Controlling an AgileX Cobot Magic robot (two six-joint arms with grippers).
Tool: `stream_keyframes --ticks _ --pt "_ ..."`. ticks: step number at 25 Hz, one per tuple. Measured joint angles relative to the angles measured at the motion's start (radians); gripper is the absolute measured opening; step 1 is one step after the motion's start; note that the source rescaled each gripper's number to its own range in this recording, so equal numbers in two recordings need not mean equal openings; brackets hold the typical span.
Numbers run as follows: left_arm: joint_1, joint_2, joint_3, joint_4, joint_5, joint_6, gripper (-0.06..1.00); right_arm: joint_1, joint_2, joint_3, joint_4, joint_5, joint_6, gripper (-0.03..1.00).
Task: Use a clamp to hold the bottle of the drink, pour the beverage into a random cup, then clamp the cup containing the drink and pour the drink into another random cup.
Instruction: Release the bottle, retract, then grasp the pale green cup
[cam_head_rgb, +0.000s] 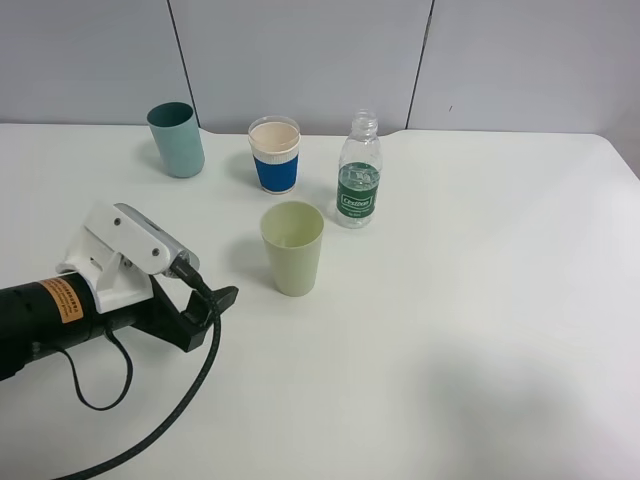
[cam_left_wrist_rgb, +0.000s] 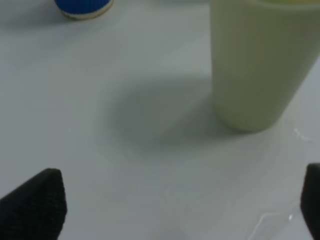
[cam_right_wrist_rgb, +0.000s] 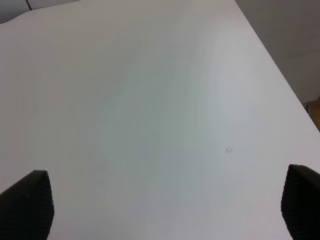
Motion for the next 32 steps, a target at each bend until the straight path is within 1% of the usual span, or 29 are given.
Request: stream_keyframes --ticks 4,7,8,12,18,28,32 --pt "0.000 0.118 0.000 0.010 -0.200 -0.032 0.84 0.000 0.000 0.000 0.000 0.000 0.000 0.95" --pt "0.000 0.192 0.000 0.041 -0.288 -0.035 0.84 0.000 0.000 0.000 0.000 0.000 0.000 0.95" --pt "0.000 0.214 -0.001 0.055 -0.299 -0.035 0.84 0.000 0.000 0.000 0.000 0.000 0.000 0.95" --pt "0.000 0.279 -0.002 0.101 -0.307 -0.036 0.84 0.000 0.000 0.000 0.000 0.000 0.000 0.95" --pt "0.000 0.330 -0.021 0.111 -0.308 -0.038 0.84 0.000 0.000 0.000 0.000 0.000 0.000 0.95" --pt "0.000 0.380 -0.142 0.174 -0.314 -0.040 0.84 0.000 0.000 0.000 0.000 0.000 0.000 0.95" --pt "0.000 0.408 -0.190 0.195 -0.314 -0.085 0.84 0.000 0.000 0.000 0.000 0.000 0.000 0.95"
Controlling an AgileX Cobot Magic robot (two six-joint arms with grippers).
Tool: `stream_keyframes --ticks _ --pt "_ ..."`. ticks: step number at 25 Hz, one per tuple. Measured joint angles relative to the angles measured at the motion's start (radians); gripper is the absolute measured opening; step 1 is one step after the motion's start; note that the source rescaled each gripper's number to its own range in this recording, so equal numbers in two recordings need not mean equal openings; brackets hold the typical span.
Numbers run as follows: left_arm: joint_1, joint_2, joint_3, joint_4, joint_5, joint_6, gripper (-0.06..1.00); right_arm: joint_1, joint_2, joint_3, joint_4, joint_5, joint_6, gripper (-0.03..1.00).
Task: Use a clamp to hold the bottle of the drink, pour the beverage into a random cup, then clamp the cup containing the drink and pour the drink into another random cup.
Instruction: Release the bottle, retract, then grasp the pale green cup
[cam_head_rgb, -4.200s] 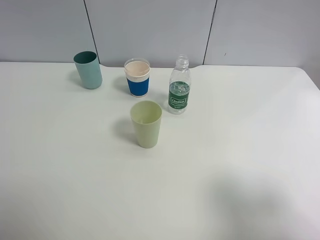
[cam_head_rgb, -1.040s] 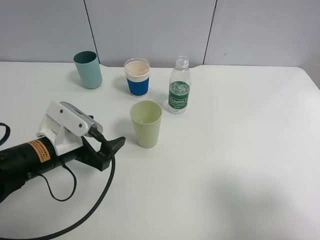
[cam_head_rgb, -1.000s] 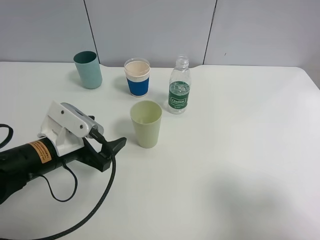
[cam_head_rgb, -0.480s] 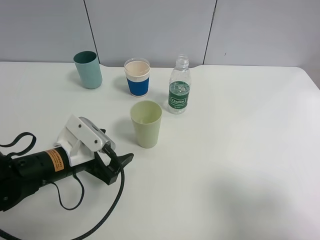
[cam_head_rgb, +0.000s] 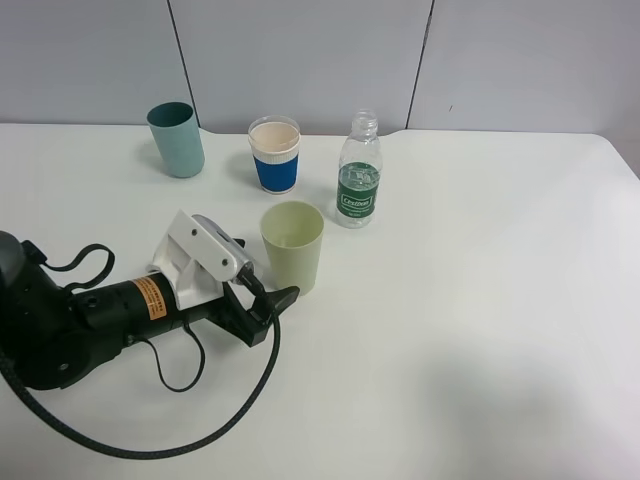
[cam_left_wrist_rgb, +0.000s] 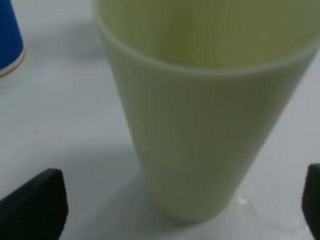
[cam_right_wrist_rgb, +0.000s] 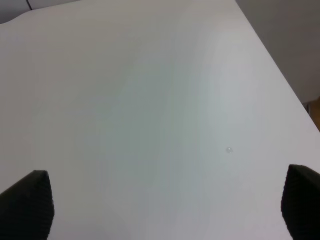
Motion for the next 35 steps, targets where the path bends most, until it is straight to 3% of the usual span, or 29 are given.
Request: stream_keyframes --ticks 20,35 --pt "0.000 0.071 -0.171 0.101 0.000 -0.032 0.84 0.000 0.000 0.000 0.000 0.000 0.000 0.95" --pt "0.000 0.109 -0.185 0.129 0.000 -0.032 0.84 0.000 0.000 0.000 0.000 0.000 0.000 0.95"
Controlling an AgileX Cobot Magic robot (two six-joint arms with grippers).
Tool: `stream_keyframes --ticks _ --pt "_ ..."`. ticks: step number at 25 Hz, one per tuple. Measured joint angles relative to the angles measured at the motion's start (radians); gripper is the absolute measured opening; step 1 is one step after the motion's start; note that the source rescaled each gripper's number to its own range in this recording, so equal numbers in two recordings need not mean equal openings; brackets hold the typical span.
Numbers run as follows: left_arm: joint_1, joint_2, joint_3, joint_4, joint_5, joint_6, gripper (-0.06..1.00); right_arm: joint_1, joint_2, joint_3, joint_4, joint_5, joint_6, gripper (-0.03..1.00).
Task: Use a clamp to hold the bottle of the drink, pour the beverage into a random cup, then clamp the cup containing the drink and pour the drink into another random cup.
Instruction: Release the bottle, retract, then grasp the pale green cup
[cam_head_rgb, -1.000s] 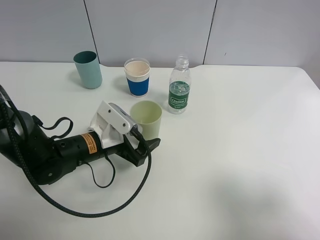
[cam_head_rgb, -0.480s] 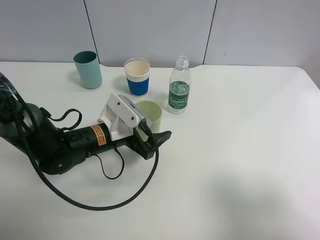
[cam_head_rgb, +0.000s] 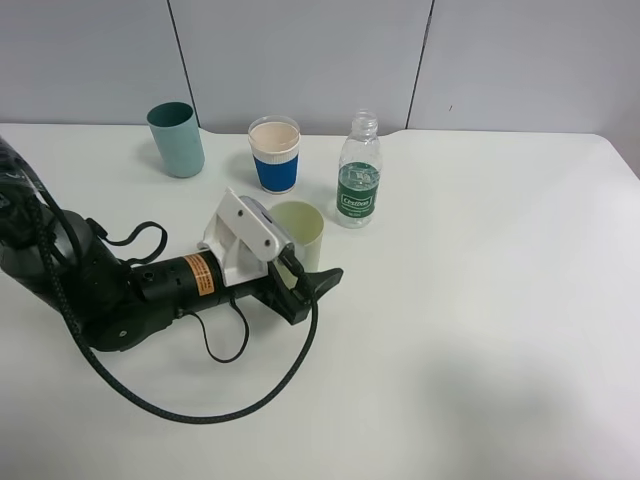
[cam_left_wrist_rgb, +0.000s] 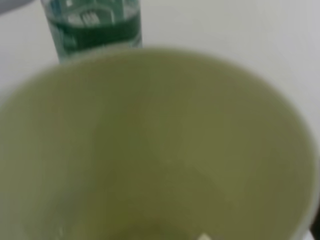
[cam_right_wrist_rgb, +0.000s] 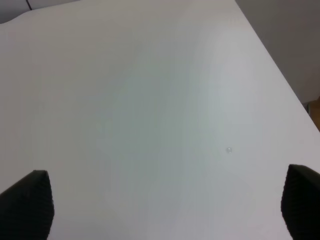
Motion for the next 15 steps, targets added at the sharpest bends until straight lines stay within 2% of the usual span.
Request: stream_keyframes --ticks 5,7,9,11,15 --pt "0.000 0.020 0.000 0.000 0.000 0.008 0.84 0.000 0.000 0.000 0.000 0.000 0.000 0.95" --pt "0.000 0.020 0.000 0.000 0.000 0.011 0.77 0.000 0.000 0.000 0.000 0.000 0.000 0.95" --pt "0.000 0.020 0.000 -0.001 0.000 0.012 0.49 0.000 0.000 0.000 0.000 0.000 0.000 0.95" --pt "0.000 0.020 0.000 -0.001 0.000 0.012 0.00 0.000 0.000 0.000 0.000 0.000 0.000 0.95" --pt "0.000 0.020 0.000 -0.002 0.000 0.014 0.02 0.000 0.000 0.000 0.000 0.000 0.000 0.95"
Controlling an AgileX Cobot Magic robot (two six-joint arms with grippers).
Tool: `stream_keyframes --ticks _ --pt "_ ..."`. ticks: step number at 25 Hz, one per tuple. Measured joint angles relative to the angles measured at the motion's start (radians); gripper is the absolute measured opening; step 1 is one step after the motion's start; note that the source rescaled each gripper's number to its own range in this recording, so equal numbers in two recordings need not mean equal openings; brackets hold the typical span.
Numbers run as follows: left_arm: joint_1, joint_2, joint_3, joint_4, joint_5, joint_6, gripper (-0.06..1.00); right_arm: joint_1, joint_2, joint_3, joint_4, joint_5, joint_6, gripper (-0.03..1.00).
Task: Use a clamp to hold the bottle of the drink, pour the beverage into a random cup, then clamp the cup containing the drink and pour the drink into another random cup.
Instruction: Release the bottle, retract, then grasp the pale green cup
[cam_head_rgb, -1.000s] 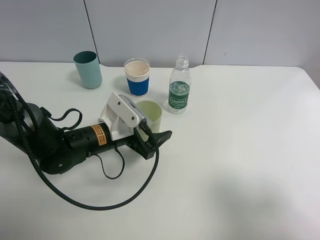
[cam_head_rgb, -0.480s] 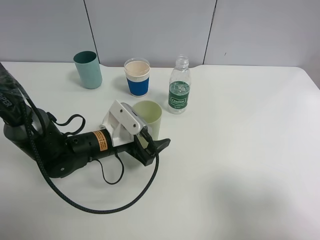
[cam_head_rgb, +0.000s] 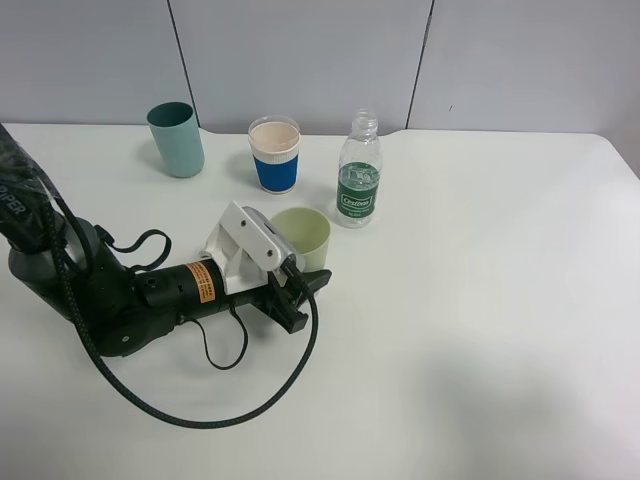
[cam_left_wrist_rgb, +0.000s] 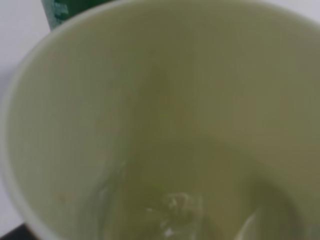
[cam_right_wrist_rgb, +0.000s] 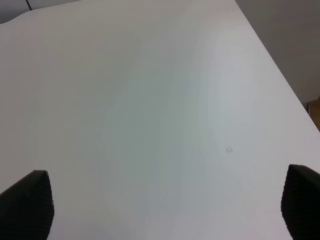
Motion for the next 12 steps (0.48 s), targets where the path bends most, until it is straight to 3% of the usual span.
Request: stream_keyframes --ticks 6,12 --pt "0.000 -0.012 0.000 -0.003 0.008 0.032 0.02 0.000 0.000 0.000 0.000 0.000 0.000 0.95" --pt "0.000 -0.126 0.001 -0.043 0.125 0.079 0.02 0.000 0.000 0.000 0.000 0.000 0.000 0.95"
